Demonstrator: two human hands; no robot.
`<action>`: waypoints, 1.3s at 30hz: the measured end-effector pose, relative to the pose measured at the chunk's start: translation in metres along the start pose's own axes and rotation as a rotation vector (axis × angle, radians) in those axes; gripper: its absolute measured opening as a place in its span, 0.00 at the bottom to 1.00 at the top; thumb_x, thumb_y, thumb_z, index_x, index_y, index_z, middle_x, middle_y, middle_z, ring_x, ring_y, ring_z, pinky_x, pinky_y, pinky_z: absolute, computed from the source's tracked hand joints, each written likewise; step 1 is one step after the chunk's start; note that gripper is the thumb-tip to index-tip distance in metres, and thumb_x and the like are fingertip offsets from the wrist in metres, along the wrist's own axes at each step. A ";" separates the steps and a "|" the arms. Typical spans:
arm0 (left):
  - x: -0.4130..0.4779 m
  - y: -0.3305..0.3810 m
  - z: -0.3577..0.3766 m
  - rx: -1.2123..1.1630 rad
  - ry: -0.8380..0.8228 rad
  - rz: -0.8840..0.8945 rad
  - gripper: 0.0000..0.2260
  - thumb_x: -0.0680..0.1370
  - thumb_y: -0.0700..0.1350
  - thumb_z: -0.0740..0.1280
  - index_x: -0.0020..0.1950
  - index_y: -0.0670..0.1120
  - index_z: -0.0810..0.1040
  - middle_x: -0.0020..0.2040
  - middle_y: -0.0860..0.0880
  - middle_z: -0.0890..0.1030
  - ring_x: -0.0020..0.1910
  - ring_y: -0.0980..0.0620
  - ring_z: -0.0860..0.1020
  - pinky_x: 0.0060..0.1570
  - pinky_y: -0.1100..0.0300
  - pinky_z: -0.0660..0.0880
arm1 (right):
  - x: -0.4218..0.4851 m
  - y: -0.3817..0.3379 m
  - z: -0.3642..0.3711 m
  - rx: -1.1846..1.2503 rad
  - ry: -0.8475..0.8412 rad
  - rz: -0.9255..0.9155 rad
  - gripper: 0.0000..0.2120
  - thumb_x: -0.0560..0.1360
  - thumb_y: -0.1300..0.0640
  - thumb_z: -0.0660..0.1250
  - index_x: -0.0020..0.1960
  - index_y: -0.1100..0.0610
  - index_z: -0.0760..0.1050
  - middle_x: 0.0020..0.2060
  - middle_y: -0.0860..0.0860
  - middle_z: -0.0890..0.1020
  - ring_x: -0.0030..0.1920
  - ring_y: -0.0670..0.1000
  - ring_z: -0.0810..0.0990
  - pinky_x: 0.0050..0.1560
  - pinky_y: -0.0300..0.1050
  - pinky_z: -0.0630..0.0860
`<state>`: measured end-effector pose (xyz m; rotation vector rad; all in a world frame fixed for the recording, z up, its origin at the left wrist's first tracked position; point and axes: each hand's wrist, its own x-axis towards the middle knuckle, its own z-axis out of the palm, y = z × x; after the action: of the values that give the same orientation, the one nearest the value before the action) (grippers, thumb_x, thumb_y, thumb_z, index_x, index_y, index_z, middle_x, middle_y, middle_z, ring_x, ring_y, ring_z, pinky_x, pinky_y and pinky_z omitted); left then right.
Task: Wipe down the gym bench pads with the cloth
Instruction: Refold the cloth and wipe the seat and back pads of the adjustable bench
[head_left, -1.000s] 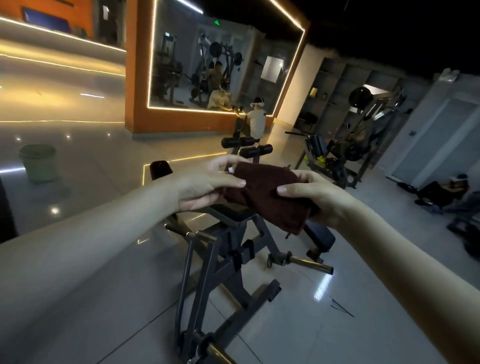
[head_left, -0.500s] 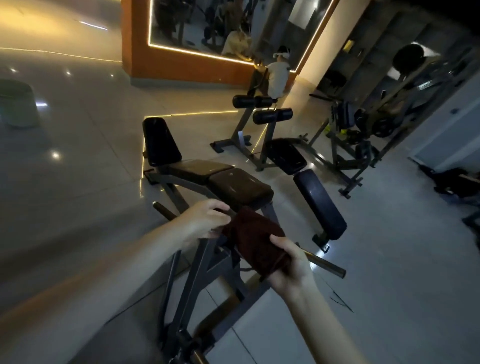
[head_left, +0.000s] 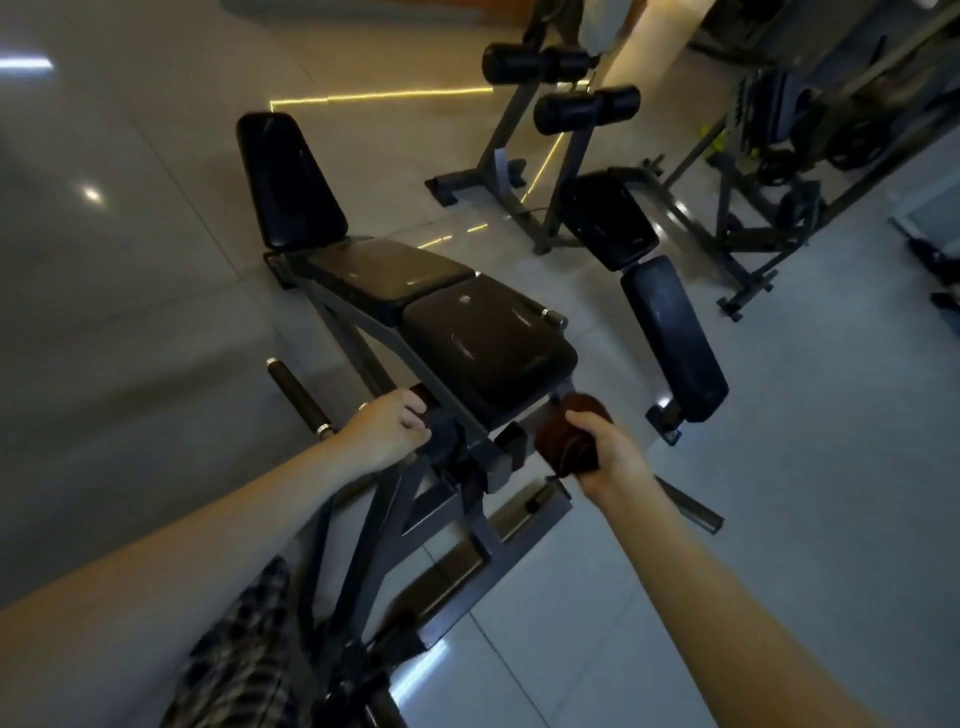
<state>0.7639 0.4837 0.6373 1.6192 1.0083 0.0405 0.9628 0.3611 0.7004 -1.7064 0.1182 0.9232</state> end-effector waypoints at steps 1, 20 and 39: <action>0.017 -0.001 -0.002 0.011 -0.011 0.011 0.16 0.81 0.44 0.65 0.68 0.42 0.71 0.62 0.46 0.79 0.52 0.53 0.78 0.46 0.65 0.72 | 0.010 -0.004 0.006 -0.104 0.018 -0.108 0.22 0.74 0.64 0.70 0.65 0.56 0.68 0.61 0.59 0.75 0.54 0.56 0.77 0.59 0.58 0.75; 0.177 0.014 -0.045 0.697 0.092 0.203 0.49 0.71 0.67 0.69 0.79 0.43 0.49 0.79 0.38 0.45 0.78 0.37 0.51 0.76 0.42 0.54 | 0.180 0.028 0.140 -1.323 0.171 -0.510 0.39 0.77 0.39 0.62 0.78 0.51 0.47 0.79 0.52 0.43 0.78 0.53 0.41 0.77 0.56 0.39; 0.262 0.007 -0.038 0.684 -0.374 -0.064 0.72 0.60 0.74 0.72 0.72 0.39 0.22 0.71 0.39 0.20 0.72 0.40 0.23 0.70 0.45 0.28 | 0.200 0.024 0.143 -1.601 -0.102 -0.677 0.27 0.84 0.52 0.51 0.80 0.52 0.44 0.79 0.50 0.41 0.78 0.52 0.36 0.77 0.49 0.38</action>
<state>0.9126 0.6759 0.5308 2.0970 0.8171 -0.6930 1.0150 0.5487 0.5489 -2.7531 -1.5498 0.4892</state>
